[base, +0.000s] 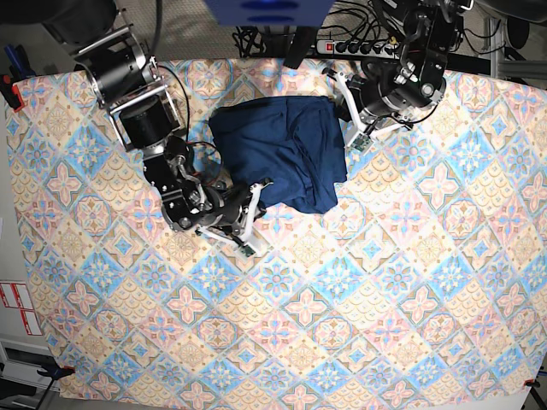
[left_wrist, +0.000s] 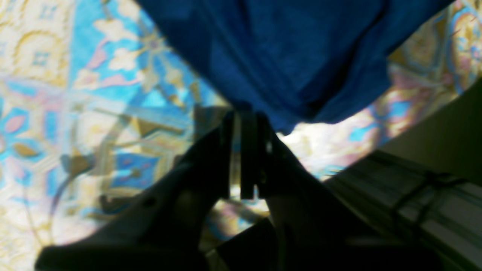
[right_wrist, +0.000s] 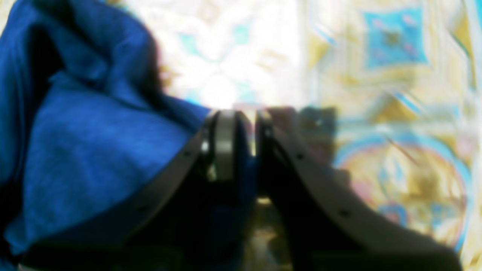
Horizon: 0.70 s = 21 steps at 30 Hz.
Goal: Fold the T-shirt properly
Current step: 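Hold the bundle with both grippers and lift it toward the robot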
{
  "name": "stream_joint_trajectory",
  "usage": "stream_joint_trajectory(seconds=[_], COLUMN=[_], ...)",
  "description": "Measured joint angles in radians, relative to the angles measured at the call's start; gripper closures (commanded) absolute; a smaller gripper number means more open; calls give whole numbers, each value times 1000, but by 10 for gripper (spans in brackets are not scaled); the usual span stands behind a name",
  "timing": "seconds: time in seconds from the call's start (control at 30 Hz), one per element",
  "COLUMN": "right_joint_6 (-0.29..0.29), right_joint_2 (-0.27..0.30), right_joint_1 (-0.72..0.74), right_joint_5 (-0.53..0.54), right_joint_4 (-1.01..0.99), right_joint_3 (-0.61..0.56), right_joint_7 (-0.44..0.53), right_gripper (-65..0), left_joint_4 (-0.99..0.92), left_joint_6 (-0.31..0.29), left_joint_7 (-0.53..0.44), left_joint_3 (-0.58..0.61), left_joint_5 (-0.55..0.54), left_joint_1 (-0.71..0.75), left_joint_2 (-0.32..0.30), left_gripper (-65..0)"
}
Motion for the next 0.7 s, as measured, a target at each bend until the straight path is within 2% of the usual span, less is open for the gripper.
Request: stream_joint_trajectory(seconds=[0.17, 0.3, 0.4, 0.57, 0.7], right_joint_6=[6, 18, 27, 20, 8], right_joint_2=[47, 73, 97, 107, 97], right_joint_1=[4, 2, 2, 2, 17], right_joint_5=[24, 40, 48, 14, -11], right_joint_4=[16, 19, 22, 58, 53], right_joint_3=[-114, -119, -120, -48, 11], right_joint_7=[42, 49, 59, 0, -26], right_gripper=[-86, -86, -86, -86, -86], left_joint_4=[-6, -28, 53, 142, 171], left_joint_6=[2, 3, 7, -2, -1], left_joint_7=[-10, -2, -5, -4, -3], left_joint_3=[-2, -2, 1, 6, 2], left_joint_5=[7, 0, -1, -8, -93], left_joint_1=[-14, -20, 8, 29, 14], left_joint_2=[-6, -3, -2, 3, 24], left_gripper=[-25, -25, -25, -25, -25])
